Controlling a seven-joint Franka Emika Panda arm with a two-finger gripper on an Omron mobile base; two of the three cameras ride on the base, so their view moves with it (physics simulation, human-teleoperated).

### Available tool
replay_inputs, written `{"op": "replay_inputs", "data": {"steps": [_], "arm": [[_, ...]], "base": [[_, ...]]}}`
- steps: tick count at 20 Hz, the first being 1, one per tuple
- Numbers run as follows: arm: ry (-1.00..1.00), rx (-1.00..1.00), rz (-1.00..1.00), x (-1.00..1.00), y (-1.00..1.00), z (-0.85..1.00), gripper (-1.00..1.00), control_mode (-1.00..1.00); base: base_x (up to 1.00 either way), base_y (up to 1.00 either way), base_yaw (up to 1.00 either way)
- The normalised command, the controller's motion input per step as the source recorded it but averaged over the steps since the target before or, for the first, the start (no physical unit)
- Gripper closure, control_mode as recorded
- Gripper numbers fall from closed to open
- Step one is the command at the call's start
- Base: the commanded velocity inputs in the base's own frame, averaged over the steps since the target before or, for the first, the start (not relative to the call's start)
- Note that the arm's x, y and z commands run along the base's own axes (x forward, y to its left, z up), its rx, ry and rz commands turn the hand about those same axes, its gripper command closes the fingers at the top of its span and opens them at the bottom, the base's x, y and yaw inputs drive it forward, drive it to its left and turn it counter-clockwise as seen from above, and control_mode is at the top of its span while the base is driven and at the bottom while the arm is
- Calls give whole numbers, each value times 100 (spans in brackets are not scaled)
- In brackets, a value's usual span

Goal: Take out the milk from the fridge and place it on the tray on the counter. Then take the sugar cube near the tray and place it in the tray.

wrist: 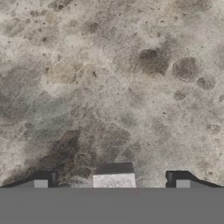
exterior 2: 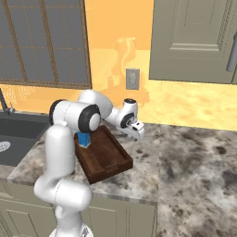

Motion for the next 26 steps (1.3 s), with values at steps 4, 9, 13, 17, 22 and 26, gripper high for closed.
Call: {"op": "replay_inputs", "data": {"steps": [4, 9, 13, 17, 22, 26], "arm": [[0, 0, 0, 0, 45, -1, 100, -100], [0, 0, 0, 3, 15, 0, 100, -100], [-2, 0, 0, 17, 0, -6, 100, -100], [-5, 0, 0, 5, -3, -4, 100, -100], [-18, 6, 0, -36, -7, 35, 100, -100], [-19, 4, 0, -100, 0, 99, 100, -100]], "base": [[0, 0, 0], [0, 0, 0], [0, 0, 0], [0, 0, 0], [0, 0, 0], [0, 0, 0]]}}
